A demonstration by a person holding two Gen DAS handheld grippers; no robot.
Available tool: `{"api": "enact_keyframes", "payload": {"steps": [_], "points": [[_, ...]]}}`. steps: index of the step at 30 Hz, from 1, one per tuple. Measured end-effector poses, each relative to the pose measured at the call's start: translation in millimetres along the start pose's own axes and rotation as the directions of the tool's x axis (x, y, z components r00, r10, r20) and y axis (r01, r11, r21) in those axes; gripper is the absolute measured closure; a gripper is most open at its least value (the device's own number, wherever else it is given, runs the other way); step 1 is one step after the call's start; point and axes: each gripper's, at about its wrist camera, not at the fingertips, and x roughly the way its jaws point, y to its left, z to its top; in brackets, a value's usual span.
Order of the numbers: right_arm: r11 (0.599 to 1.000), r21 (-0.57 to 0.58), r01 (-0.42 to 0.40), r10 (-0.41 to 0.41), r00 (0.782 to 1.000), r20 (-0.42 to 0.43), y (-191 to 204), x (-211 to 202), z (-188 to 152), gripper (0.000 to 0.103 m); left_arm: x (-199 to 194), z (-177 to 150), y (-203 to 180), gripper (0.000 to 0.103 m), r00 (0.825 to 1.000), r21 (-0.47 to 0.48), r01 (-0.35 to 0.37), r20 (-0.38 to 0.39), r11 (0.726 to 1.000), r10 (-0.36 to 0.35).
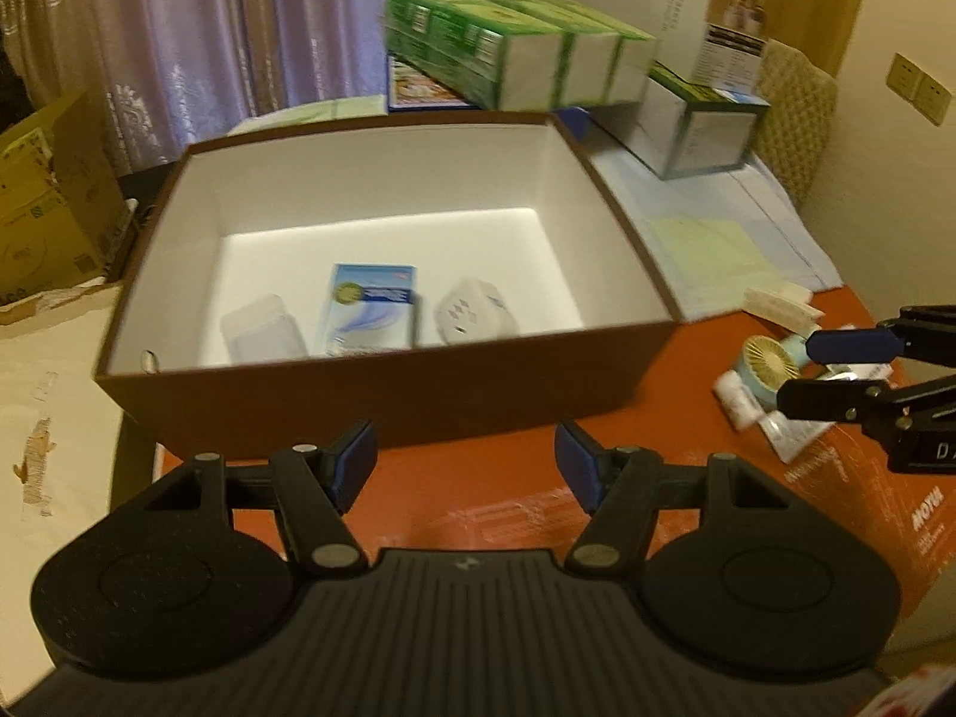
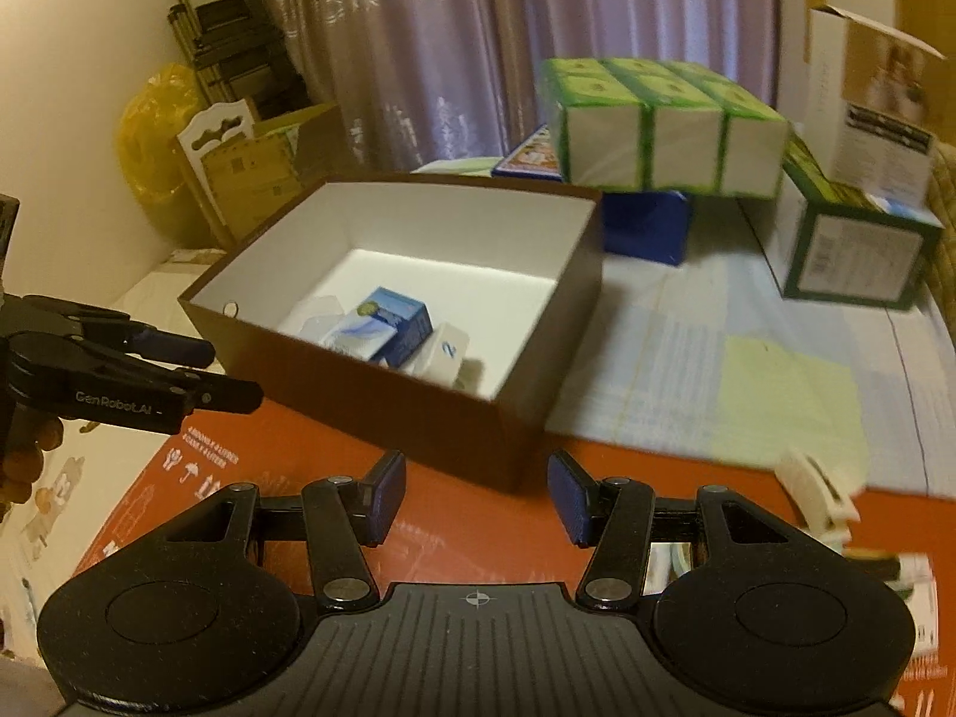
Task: Organize rigid objects
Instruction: 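Withdraw both open tools from the box back over the table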
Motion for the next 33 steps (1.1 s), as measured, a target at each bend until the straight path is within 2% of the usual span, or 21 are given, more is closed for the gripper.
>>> {"api": "enact_keyframes", "payload": {"steps": [8,19,28,33], "points": [[0.998,0.067,0.02,-0.019,1.0,-0.019,-14.0,-24.8,-35.9,0.053,2.6,-14.1,-40.7,0.041,0.998,0.026,0.063,-0.027,0.998,-0.062],[0.973,0.21,0.099,-0.087,0.994,-0.069,-55.6,-52.9,-85.9,0.053,20.1,-28.8,-101.4,0.041,0.987,0.089,0.147,-0.085,0.985,-0.14],[0.938,0.313,0.146,-0.132,0.989,-0.066,-85.0,-69.1,-105.5,0.053,41.0,-33.0,-147.5,0.042,0.978,0.15,0.195,-0.109,0.969,-0.18],[0.917,0.365,0.161,-0.146,0.987,-0.068,-99.2,-69.2,-112.6,0.053,59.5,-31.0,-164.3,0.042,0.977,0.164,0.194,-0.118,0.967,-0.176]]}}
